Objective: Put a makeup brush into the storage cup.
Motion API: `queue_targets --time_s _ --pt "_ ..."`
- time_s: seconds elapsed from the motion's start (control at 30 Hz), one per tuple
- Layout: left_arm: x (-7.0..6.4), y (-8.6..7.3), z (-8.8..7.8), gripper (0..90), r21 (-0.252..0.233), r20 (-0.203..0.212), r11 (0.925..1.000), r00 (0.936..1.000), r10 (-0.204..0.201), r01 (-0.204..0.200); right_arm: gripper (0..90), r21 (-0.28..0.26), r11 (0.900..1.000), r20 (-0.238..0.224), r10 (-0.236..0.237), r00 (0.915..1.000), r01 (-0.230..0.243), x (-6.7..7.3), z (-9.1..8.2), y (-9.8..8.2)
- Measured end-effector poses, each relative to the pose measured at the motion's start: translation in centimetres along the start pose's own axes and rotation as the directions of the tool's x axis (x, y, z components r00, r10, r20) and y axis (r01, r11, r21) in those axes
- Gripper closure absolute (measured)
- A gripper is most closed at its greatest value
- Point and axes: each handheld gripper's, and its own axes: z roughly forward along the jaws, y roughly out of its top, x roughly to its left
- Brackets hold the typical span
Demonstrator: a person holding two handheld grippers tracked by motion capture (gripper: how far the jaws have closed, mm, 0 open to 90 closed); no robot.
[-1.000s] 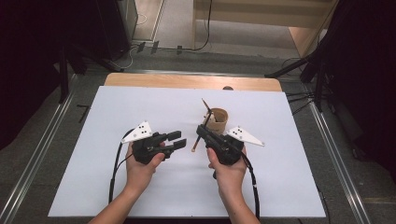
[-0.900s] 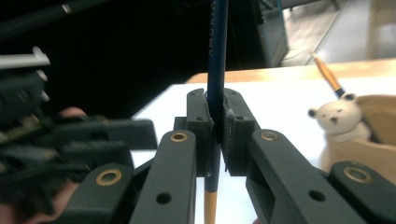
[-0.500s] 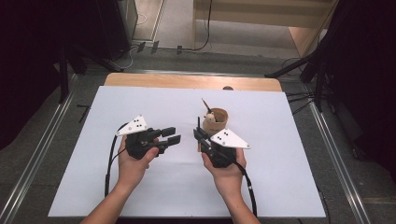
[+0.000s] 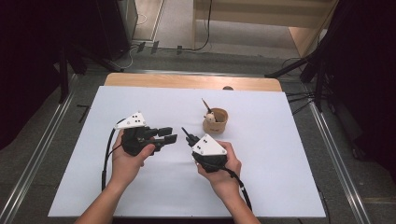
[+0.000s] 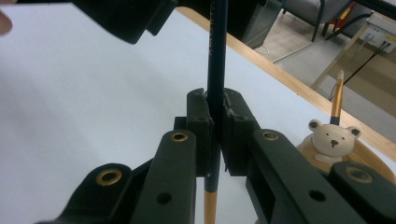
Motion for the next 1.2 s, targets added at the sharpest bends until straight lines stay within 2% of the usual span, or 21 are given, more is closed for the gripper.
queue_targets --time_s 0.07,0.17,0.2,0.27,0.37,0.4,0.43,0.47,0.5,0.57,0.63,0.67,0.7,0.87,0.9,0.97,1.0,1.03,1.1,1.2 --pt "0.0 0.1 0.0 62.2 0.009 0.006 1.0 1.0 0.0 0.0 84.8 0.026 0.998 -0.003 -0.056 0.9984 0.056 0.3 0.3 0.0" --pt "0.0 0.2 0.0 62.3 0.028 0.022 0.9996 0.9997 -0.011 0.011 84.8 0.045 0.996 -0.001 -0.082 0.9966 0.082 0.6 0.4 -0.1" --pt "-0.1 0.2 0.1 62.3 0.033 0.029 0.9994 0.9995 -0.014 0.013 84.7 0.056 0.992 -0.003 -0.11 0.9939 0.11 0.7 0.6 -0.1" --pt "-0.1 0.2 0.2 62.3 0.049 0.041 0.9987 0.9991 -0.013 0.011 84.7 0.061 0.992 -0.003 -0.113 0.9936 0.113 0.8 0.7 -0.2" --pt "-0.2 0.2 0.4 62.2 0.068 0.044 0.9975 0.9988 -0.02 0.017 84.7 0.079 0.984 0.006 -0.162 0.9868 0.161 1.1 0.8 -0.2" --pt "-0.2 0.1 0.5 62.2 0.071 0.051 0.9972 0.9984 -0.026 0.022 84.8 0.091 0.974 0.008 -0.208 0.9781 0.207 1.4 0.9 -0.2" --pt "-0.2 0.1 0.5 62.4 0.076 0.056 0.9968 0.998 -0.03 0.025 84.7 0.094 0.97 0.004 -0.224 0.9745 0.223 1.5 0.9 -0.2" --pt "-0.3 0.1 0.6 62.4 0.082 0.056 0.9963 0.998 -0.031 0.026 84.7 0.094 0.97 0.004 -0.224 0.9745 0.223 1.5 0.9 -0.2" --pt "-0.3 0.1 0.6 63.5 0.089 0.052 0.9956 0.9981 -0.032 0.028 84.7 0.106 0.958 0.003 -0.267 0.9636 0.266 1.9 1.0 -0.2" --pt "-0.3 0.1 0.7 64.7 0.093 0.047 0.9951 0.9982 -0.038 0.033 84.7 0.11 0.95 0.002 -0.294 0.9557 0.292 2.1 1.1 -0.2" --pt "-0.3 0.1 0.7 65.8 0.108 0.044 0.9933 0.9979 -0.046 0.041 84.8 0.115 0.947 0.002 -0.303 0.953 0.301 2.3 1.2 -0.3" --pt "-0.3 0.1 0.7 68.1 0.113 0.043 0.9927 0.998 -0.047 0.042 84.7 0.117 0.938 0.006 -0.329 0.9444 0.326 2.4 1.3 -0.3" --pt "-0.3 0.1 0.8 68.1 0.123 0.045 0.9912 0.9974 -0.055 0.049 84.7 0.117 0.938 0.006 -0.329 0.9444 0.326 2.4 1.3 -0.3" --pt "-0.4 0.1 1.1 73.9 0.165 0.024 0.9846 0.9978 -0.062 0.058 84.7 0.138 0.913 0.031 -0.392 0.9194 0.385 2.8 1.3 -0.3" --pt "-0.4 0.1 1.2 73.9 0.172 0.02 0.9833 0.9977 -0.064 0.06 84.7 0.138 0.913 0.031 -0.392 0.9194 0.385 2.8 1.3 -0.3" --pt "-0.4 0.0 1.4 75.7 0.188 0.016 0.9803 0.9978 -0.065 0.061 84.7 0.144 0.895 0.04 -0.432 0.9009 0.423 3.0 1.3 -0.3" --pt "-0.4 0.0 1.4 75.7 0.19 0.018 0.9797 0.9975 -0.068 0.063 84.7 0.144 0.895 0.04 -0.432 0.9009 0.423 3.0 1.3 -0.3" --pt "-0.4 -0.1 1.5 77.2 0.198 0.019 0.9782 0.9975 -0.068 0.063 84.7 0.145 0.889 0.042 -0.444 0.895 0.434 3.1 1.3 -0.3" --pt "-0.4 -0.1 1.6 79.2 0.205 0.021 0.9765 0.9971 -0.073 0.067 84.7 0.151 0.883 0.042 -0.454 0.8899 0.444 3.2 1.3 -0.3" --pt "-0.3 -0.1 1.7 82.7 0.217 0.027 0.9736 0.9965 -0.079 0.071 84.7 0.15 0.882 0.043 -0.458 0.8881 0.447 3.3 1.4 -0.3"
